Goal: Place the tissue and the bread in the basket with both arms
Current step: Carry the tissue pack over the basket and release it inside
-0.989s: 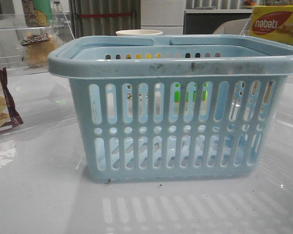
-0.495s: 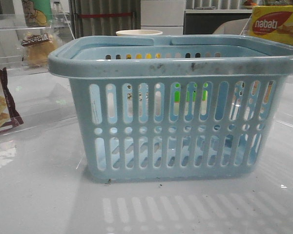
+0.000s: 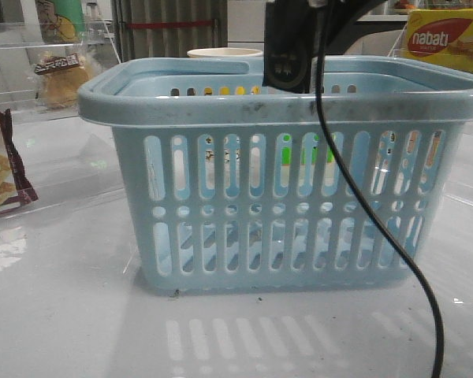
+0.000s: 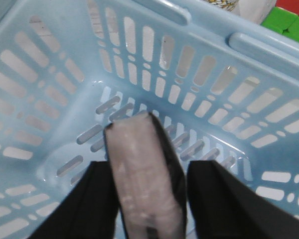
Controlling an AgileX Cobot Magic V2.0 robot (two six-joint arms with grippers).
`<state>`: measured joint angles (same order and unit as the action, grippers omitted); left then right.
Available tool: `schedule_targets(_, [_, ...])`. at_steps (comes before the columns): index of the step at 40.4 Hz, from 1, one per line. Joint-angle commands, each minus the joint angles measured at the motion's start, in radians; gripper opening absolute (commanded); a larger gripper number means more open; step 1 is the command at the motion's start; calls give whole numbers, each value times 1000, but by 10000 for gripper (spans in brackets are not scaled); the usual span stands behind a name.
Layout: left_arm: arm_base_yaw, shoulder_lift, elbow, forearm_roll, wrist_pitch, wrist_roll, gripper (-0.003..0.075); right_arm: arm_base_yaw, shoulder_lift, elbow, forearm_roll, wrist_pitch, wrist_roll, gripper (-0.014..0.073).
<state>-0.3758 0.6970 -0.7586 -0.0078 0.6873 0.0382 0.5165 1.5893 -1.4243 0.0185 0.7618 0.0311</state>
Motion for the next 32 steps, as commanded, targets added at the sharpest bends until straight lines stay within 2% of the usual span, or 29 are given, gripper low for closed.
schedule_targets(1, [-8, 1, -30, -5, -78, -7, 507, 1, -37, -27, -4, -92, -8, 582])
schedule_targets(11, [-8, 1, -30, -5, -78, -7, 507, 7, -165, 1, -8, -111, -16, 593])
schedule_targets(20, [-8, 1, -30, -5, -80, -7, 507, 28, -424, 213, -19, -171, -57, 593])
schedule_targets(29, [-8, 1, -30, 8, -84, -7, 513, 28, -666, 429, -40, -174, -57, 593])
schedule_targets(32, [-8, 9, -30, 8, -91, -7, 539, 28, -736, 488, -40, -174, -57, 593])
